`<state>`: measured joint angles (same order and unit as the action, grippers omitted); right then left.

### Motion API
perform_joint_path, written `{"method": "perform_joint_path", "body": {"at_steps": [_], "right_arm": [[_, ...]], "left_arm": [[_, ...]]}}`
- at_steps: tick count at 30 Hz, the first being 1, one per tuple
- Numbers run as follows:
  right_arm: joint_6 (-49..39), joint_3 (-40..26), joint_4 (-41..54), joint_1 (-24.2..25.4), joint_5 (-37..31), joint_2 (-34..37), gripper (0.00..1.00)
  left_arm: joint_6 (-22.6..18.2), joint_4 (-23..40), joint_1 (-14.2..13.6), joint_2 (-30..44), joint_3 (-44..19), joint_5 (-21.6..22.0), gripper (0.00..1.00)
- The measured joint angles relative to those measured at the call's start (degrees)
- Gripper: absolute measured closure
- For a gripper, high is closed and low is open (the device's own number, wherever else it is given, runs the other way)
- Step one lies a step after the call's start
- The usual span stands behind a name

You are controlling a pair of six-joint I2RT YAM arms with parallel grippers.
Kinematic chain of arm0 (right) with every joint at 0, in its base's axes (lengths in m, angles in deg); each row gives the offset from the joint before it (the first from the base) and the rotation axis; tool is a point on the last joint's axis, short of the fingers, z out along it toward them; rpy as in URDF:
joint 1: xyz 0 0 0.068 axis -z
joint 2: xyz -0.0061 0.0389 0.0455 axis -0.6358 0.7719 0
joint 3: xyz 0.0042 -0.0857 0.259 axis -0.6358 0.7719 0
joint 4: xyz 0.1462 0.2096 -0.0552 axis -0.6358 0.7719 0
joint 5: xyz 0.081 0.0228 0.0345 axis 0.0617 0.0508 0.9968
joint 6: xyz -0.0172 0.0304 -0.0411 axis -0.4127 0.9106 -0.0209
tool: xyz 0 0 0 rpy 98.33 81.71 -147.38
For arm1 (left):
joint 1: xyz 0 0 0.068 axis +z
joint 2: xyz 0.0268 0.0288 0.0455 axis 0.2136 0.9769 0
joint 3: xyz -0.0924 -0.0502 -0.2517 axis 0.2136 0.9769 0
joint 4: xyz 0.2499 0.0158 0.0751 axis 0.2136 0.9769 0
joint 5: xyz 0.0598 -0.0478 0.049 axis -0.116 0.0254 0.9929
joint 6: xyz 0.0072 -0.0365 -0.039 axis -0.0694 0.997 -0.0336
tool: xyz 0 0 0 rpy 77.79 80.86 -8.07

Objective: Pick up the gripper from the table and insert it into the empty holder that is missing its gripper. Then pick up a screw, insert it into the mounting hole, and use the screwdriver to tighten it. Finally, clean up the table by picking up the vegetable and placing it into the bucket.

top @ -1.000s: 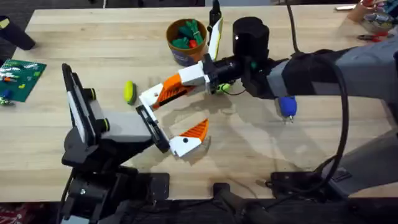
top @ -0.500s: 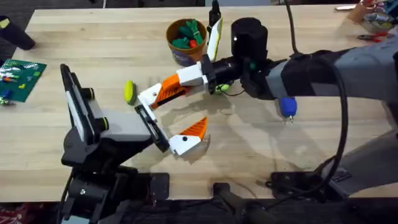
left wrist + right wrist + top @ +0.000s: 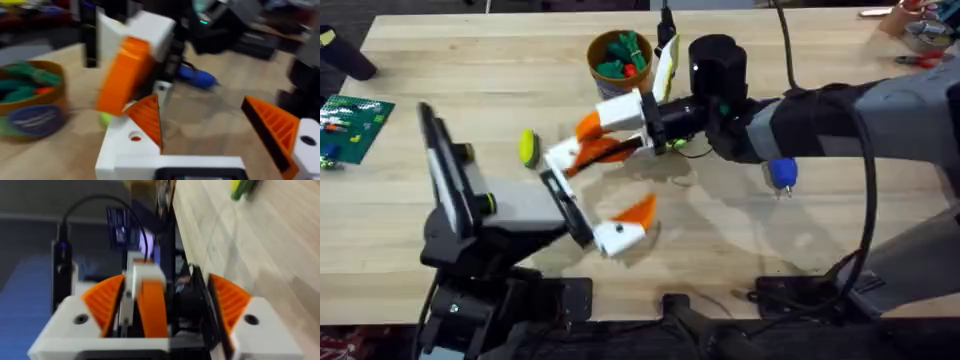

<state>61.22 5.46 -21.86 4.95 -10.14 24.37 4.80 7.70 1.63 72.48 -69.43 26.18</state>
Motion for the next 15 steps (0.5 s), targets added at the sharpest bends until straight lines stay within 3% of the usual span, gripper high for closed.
{"method": "perform_joint_path", "body": {"at_steps": [2,8,15], "right_arm": [[-0.29,-0.02,-0.88,-0.81,-0.65,0.0,0.016],[-0.29,-0.07,-0.88,-1.61,-0.84,-0.02,0.009],[-0.29,-0.07,-0.89,3.33,2.43,0.0,0.008]], "left_arm": [[-0.06,0.24,-1.16,0.0,0.0,-3.14,0.013],[-0.06,0.66,-1.86,0.0,0.0,-7.09,0.014],[-0.06,0.75,-1.86,0.0,0.0,-8.19,0.012]]}}
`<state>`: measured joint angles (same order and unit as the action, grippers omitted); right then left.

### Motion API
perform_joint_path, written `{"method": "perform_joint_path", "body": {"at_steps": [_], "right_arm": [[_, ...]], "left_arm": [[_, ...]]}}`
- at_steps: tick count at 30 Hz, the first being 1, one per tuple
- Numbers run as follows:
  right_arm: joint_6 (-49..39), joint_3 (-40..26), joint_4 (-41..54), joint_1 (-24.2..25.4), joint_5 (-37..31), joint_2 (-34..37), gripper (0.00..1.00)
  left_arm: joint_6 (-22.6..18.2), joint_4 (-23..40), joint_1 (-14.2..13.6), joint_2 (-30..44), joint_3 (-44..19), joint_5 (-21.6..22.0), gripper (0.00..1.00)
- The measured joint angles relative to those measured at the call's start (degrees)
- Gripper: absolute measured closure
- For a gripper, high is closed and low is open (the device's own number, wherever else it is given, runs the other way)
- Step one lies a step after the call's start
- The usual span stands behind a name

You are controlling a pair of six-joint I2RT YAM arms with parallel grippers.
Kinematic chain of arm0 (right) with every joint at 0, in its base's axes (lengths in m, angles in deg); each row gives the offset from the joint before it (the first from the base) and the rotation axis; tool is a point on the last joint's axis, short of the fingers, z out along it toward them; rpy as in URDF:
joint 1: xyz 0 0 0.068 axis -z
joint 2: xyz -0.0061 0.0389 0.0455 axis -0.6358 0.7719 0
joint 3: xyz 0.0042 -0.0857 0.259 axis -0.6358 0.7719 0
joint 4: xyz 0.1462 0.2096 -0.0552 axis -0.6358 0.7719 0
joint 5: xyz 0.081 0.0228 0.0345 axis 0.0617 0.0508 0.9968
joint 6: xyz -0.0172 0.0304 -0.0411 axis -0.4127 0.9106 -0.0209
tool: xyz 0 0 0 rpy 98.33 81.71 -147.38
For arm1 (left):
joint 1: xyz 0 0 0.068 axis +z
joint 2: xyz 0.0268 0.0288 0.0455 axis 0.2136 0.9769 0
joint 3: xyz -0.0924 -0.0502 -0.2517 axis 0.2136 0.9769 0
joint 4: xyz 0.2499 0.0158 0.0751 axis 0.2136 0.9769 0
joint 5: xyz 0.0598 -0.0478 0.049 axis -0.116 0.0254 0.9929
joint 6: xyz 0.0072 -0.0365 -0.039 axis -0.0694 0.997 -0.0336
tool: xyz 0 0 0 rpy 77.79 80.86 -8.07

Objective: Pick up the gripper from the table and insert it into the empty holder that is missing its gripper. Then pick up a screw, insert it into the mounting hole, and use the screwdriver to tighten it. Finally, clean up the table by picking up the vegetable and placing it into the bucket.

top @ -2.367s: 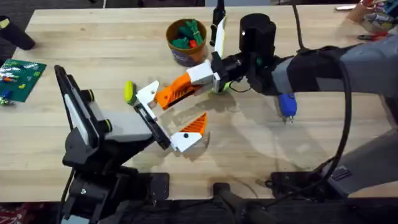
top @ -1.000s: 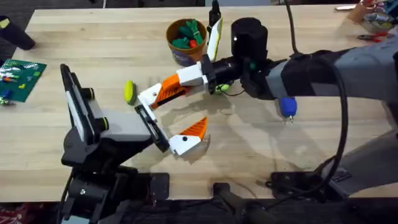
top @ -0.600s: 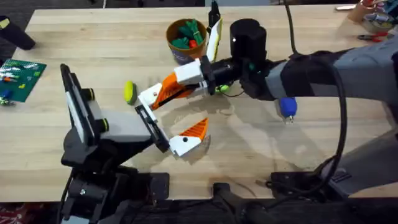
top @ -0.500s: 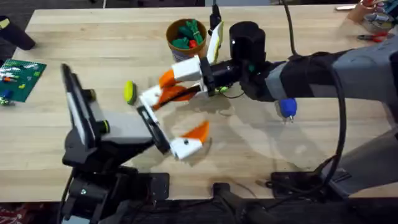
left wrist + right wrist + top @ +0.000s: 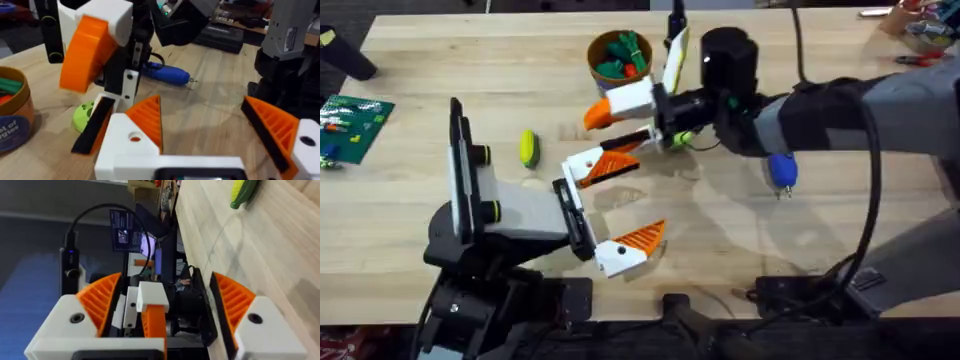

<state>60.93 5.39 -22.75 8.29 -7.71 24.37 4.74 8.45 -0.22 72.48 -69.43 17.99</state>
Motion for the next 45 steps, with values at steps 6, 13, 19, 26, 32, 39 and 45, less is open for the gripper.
{"method": "perform_joint_path", "body": {"at_steps": [6,13,19,26,32,39,45], "right_arm": [[0.0,0.0,-0.02,3.2,6.91,-0.01,0.007],[-0.05,0.8,-0.07,3.3,12.21,-0.36,0.005],[-0.06,8.11,-0.04,5.71,12.73,-5.93,0.006],[-0.66,11.52,-1.25,7.44,11.57,-9.82,0.007],[-0.73,11.54,-1.28,3.3,7.82,-9.81,0.008],[-1.1,11.54,-1.28,1.8,4.06,-9.84,0.517],[-0.91,11.54,-1.34,2.0,2.8,-9.84,0.986]], "left_arm": [[0.0,0.03,0.0,-0.01,0.0,-0.2,0.013],[0.0,0.06,0.0,-0.01,0.0,-0.34,0.013],[0.0,0.09,0.0,0.0,0.0,-0.36,0.013],[0.0,0.1,0.0,0.0,0.0,-0.36,0.013],[0.0,0.12,0.0,0.0,0.0,-0.36,0.014],[0.0,0.12,0.0,0.0,0.0,-0.36,0.012],[0.05,0.14,0.0,0.0,0.0,-0.36,0.013]]}}
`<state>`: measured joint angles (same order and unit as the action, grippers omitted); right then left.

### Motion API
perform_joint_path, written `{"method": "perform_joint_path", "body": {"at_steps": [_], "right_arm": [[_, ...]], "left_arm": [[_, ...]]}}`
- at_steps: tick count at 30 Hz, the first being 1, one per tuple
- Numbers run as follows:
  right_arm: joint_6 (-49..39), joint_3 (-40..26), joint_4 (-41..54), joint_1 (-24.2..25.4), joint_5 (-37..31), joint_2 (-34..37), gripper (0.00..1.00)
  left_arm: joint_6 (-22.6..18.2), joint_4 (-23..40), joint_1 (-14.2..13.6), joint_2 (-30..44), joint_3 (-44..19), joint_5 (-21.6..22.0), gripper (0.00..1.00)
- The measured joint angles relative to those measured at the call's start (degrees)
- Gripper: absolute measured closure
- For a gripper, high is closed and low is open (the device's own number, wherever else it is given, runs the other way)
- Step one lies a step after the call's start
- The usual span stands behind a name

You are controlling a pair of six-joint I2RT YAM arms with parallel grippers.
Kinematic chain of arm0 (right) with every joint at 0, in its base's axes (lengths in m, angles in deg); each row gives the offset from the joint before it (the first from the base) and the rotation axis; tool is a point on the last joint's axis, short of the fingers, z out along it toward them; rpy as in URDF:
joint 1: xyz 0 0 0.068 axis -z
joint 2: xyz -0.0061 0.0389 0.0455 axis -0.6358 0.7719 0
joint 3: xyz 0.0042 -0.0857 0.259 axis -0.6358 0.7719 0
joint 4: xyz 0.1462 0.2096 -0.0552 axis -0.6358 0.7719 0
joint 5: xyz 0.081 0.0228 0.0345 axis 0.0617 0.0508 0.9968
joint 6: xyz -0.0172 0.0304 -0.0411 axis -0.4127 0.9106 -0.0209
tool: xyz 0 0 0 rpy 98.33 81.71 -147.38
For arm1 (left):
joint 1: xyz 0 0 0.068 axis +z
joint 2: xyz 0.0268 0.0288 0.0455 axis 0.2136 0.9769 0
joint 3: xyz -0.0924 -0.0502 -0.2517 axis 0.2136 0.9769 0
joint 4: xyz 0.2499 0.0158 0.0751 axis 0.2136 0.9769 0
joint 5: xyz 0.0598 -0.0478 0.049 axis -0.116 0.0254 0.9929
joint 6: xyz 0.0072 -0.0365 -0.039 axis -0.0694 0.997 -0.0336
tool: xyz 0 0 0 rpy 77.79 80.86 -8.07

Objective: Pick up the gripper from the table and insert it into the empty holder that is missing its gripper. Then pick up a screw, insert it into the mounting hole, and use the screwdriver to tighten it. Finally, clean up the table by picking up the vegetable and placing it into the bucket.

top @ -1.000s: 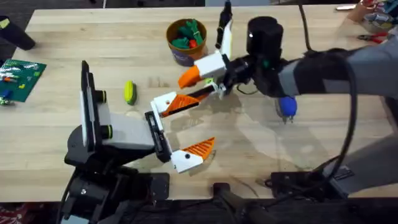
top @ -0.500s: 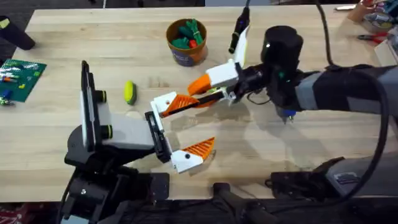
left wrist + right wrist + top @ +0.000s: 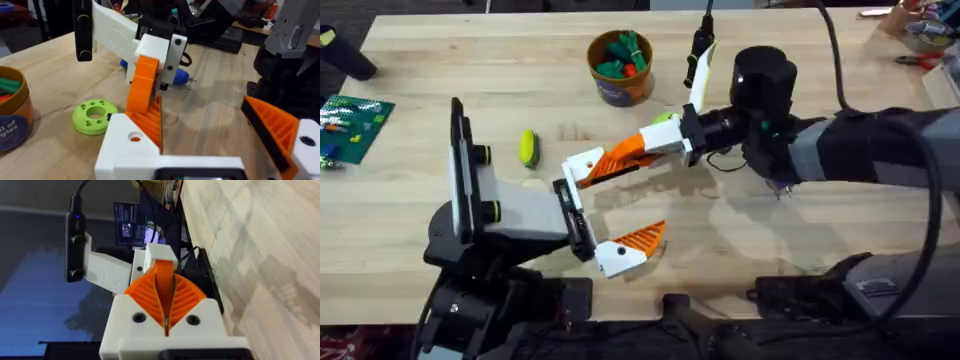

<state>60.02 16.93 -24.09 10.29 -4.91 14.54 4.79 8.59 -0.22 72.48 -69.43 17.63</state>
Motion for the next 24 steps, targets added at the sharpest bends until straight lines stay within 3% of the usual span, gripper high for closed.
{"method": "perform_joint_path", "body": {"at_steps": [24], "right_arm": [[0.34,0.0,0.39,-2.99,-8.97,-1.11,0.98]], "left_arm": [[1.52,-0.21,0.61,0.0,0.0,3.07,0.013]]}}
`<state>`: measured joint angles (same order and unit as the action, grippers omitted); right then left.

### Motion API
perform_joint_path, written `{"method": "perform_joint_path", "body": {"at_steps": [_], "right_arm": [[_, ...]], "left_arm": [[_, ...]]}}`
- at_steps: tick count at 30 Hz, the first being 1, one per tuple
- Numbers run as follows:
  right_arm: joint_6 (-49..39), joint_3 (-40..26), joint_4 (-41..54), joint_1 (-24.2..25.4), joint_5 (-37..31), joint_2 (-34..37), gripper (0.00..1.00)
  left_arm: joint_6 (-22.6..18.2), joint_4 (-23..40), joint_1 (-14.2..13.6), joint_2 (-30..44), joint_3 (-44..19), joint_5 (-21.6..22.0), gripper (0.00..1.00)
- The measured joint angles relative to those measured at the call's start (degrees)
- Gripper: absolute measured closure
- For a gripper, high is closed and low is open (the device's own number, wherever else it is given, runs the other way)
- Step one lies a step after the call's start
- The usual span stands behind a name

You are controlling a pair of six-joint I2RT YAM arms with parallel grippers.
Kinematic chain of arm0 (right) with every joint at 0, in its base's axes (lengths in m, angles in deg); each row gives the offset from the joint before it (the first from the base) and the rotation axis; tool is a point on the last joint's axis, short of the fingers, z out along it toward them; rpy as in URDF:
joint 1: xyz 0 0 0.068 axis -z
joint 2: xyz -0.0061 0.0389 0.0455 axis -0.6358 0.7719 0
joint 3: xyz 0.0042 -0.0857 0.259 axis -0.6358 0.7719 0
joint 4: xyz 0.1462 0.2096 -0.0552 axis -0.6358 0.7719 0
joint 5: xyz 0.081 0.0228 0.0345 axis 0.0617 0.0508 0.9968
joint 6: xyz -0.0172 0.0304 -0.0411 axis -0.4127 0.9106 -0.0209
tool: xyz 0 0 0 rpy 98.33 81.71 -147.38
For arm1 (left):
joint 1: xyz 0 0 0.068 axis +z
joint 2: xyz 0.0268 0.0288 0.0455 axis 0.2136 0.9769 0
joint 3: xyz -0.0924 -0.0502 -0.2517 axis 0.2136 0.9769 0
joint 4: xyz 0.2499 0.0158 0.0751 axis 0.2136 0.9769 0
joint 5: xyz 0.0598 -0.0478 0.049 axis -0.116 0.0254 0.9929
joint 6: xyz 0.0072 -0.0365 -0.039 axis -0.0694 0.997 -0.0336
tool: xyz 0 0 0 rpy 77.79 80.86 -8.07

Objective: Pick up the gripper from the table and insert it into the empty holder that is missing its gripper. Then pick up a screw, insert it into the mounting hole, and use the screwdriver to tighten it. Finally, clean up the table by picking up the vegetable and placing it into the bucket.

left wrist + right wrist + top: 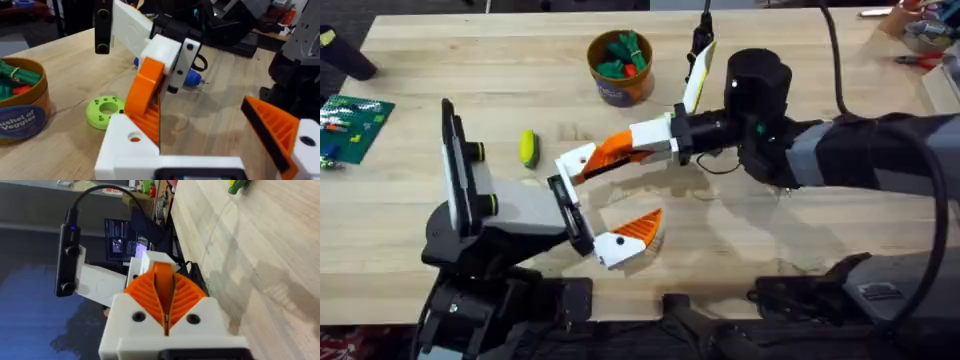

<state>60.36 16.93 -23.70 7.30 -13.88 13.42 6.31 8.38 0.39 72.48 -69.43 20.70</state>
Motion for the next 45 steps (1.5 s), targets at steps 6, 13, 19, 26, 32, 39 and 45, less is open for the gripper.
{"method": "perform_joint_path", "body": {"at_steps": [6,13,19,26,32,39,45], "right_arm": [[0.19,0.0,0.39,-0.84,-1.13,0.0,0.756],[0.18,0.02,1.0,-1.36,-1.86,0.04,0.577],[0.56,0.06,1.29,-1.4,-2.02,0.04,0.422],[1.16,0.09,1.4,-1.28,-1.57,0.04,0.312],[1.52,0.11,0.97,-1.4,-0.48,0.04,0.014],[1.49,0.11,0.97,0.66,0.57,0.04,0.008],[1.38,0.11,0.97,5.05,0.78,0.04,0.009]], "left_arm": [[-0.18,-0.03,-0.02,0.0,0.0,-0.3,0.014],[-0.83,0.0,-0.13,0.0,0.0,-1.12,0.013],[-1.38,-0.01,-0.13,0.0,0.0,-1.33,0.013],[-1.8,0.0,-0.13,0.0,0.0,-1.39,0.013],[-1.77,0.1,-0.52,-0.02,0.0,-2.66,0.013],[-1.77,0.19,-0.52,0.0,0.0,-3.07,0.013],[-1.77,0.19,-0.52,0.0,0.0,-3.07,0.013]]}}
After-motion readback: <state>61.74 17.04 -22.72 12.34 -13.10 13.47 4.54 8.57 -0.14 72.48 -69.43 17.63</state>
